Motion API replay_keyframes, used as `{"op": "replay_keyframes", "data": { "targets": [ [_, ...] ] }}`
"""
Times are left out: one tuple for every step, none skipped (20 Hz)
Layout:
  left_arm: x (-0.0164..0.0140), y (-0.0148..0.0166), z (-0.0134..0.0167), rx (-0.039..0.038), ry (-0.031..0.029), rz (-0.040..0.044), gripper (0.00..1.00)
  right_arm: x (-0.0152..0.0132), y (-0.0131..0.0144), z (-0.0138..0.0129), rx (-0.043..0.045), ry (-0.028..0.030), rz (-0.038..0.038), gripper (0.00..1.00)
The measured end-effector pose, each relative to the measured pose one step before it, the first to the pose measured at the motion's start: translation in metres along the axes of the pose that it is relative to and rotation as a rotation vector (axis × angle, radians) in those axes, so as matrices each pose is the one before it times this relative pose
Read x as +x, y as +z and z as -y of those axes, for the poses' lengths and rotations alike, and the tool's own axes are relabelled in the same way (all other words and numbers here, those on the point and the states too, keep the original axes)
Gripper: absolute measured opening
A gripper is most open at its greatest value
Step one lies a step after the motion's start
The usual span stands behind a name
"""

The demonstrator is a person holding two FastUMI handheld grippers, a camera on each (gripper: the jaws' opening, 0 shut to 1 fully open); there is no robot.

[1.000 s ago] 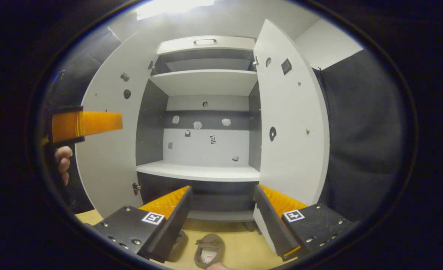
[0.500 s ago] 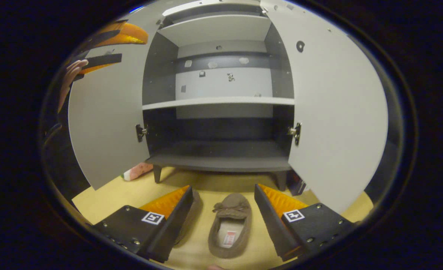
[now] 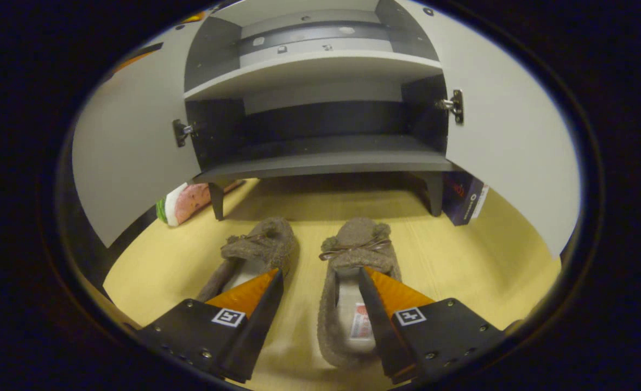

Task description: Grab one shoe with the right hand and put it into the shoe cabinet, grab the other shoe with the left hand and put it into the shoe cabinet; then close the right door with the right hand and the left door with the left hand.

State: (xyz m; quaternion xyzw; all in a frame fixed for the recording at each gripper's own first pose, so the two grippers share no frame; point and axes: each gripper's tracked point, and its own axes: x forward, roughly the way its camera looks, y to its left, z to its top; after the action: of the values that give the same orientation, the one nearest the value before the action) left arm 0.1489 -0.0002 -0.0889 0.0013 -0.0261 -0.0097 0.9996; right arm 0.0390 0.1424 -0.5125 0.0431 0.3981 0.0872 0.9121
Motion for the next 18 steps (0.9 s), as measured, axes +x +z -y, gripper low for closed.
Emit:
{"op": "replay_keyframes", "data": {
  "targets": [
    [0.00357,-0.00135,0.00088,-0.00964,-0.0048,-0.00111,0.94,0.00427,-0.00381,0.00318,0.01694,-0.01679,-0.01751,0.85],
    [0.00225,-0.00472,0.00231,-0.00365,-0.00956,-0.01173,0.94,0.00251,0.00131,0.00408,0.01167,-0.02665,-0.00753,0.71],
    [0.00239,-0.00469,0.00254,0.00238,-0.01366,-0.01166,0.94,0.00748,0.00038,0.00431,0.00379,-0.00927,0.00151,0.58],
    [0.00423,-0.00258,0.00217,0.00074,-0.01421,-0.00708,0.94,0.0064,0.00025,0.00143,0.00607,-0.00594,-0.0062,0.51],
    [0.00339,-0.00249,0.002,-0.0063,-0.00876,-0.0063,0.94,0.00286,-0.00182,-0.00142,0.00612,0.00236,-0.01144,0.39],
    [0.00416,-0.00362,0.00142,-0.00804,-0.00806,-0.01022,0.94,0.0039,-0.00086,-0.00477,0.00713,0.02067,-0.01391,0.39],
    [0.00385,-0.00286,0.00192,-0.00539,-0.01058,-0.0071,0.94,0.0034,-0.00009,-0.00447,-0.00409,0.01862,-0.00255,0.39],
    [0.00327,-0.00324,0.0016,0.00068,-0.00833,-0.00559,0.94,0.00183,0.00224,-0.00405,-0.016,0.02044,0.0055,0.39],
    [0.00325,-0.00275,-0.00026,0.00997,-0.00211,-0.00754,0.94,0.00273,0.00003,-0.00233,-0.02399,0.00884,0.00351,0.39],
    [0.00315,-0.00377,-0.00148,0.01335,0.00635,-0.00824,0.94,0.00284,-0.00035,0.00146,-0.02734,-0.00406,-0.00451,0.39],
    [0.00263,-0.00114,-0.00295,0.01144,0.01002,-0.00311,0.95,0.00417,-0.00249,0.00035,-0.01035,-0.00263,-0.00505,0.39],
    [0.00268,-0.00118,-0.00217,0.00834,0.00756,0.00047,0.95,0.0194,-0.01139,0.01276,-0.02238,-0.06193,-0.00326,0.4],
    [0.00255,-0.00073,-0.00232,0.00771,0.0058,-0.00099,0.94,-0.0135,0.01495,-0.00402,0.04358,0.04282,0.02313,0.21],
    [0.00186,-0.00232,-0.0031,0.00285,0.00583,-0.00458,0.94,-0.00067,-0.00132,-0.00291,0.01179,0.02553,-0.0103,0.02],
    [0.00146,-0.00186,-0.00252,0.00108,0.00738,-0.00612,0.94,-0.00242,0.00167,0.00121,0.00337,0.0107,0.01478,0.02],
    [0.00099,-0.00078,-0.00261,0.00239,0.00536,-0.00101,0.94,-0.0036,0.00252,0.00001,-0.0098,0.00762,0.02005,0.02],
    [0.00078,-0.00007,-0.00225,0.00377,0.004,0.00189,0.94,-0.00171,0.00453,-0.00004,-0.01946,-0.00138,0.01506,0.01],
    [0.00067,-0.00004,-0.0015,0.00242,0.00568,0.00008,0.94,-0.00343,0.00339,-0.00063,-0.02609,0.00373,0.01221,0.0]
  ]
}}
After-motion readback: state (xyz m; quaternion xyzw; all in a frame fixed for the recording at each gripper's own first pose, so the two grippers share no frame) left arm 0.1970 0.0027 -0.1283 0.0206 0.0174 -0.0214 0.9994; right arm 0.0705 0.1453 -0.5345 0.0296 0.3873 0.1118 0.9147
